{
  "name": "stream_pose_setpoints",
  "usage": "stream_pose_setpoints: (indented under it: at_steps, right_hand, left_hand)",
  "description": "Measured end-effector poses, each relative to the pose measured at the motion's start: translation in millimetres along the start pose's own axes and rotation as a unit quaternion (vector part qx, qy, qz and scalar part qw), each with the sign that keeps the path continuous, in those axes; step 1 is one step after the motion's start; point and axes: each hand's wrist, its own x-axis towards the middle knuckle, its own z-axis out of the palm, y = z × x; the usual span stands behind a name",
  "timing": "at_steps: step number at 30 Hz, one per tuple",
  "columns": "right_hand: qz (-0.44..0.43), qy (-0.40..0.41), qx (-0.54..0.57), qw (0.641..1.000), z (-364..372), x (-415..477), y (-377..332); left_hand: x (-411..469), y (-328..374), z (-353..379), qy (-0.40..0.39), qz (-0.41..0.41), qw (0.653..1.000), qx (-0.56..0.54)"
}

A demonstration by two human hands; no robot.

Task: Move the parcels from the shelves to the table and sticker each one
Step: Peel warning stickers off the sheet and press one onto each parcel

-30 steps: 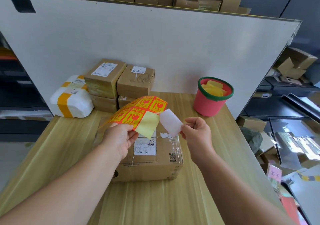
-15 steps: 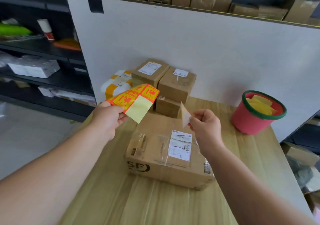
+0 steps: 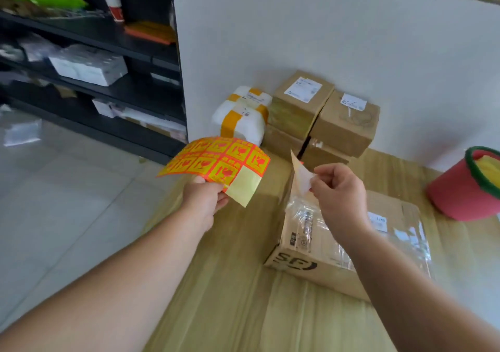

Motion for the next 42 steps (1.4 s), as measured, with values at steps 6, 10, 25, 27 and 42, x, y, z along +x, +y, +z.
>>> stream_pose_setpoints:
  at_steps: [6,10,25,27,42]
  right_hand:
    - [0.015,-0.004,-0.029,0.999,28.9,-6.4,17.4]
    - [0.02,-0.001,-0.048,0.999,36.3,-8.0,24.8]
    - [0.013,0.011,-0.063,0.998,22.5,-14.8,34.0]
    - [-0.004,0.015,-0.075,0.997,15.3,-18.8,31.4]
    - [-0.257,0.064,-0.218,0.939,-35.7,-37.2,40.8]
  left_hand:
    - [30.1,-60.7,-12.3,0.002,-0.146,0.989,-0.023]
    - [32.5,-87.2,-16.2,-0.028,-0.202,0.979,0.023]
    - [-7.5,-29.6,21.0,-0.089,-0.007,0.982,0.167]
    - [-27.2,-13.0,41.6,-0.142,-0.003,0.977,0.16]
    - [-82.1,6.8,114.5,-0.217,-0.004,0.956,0.197]
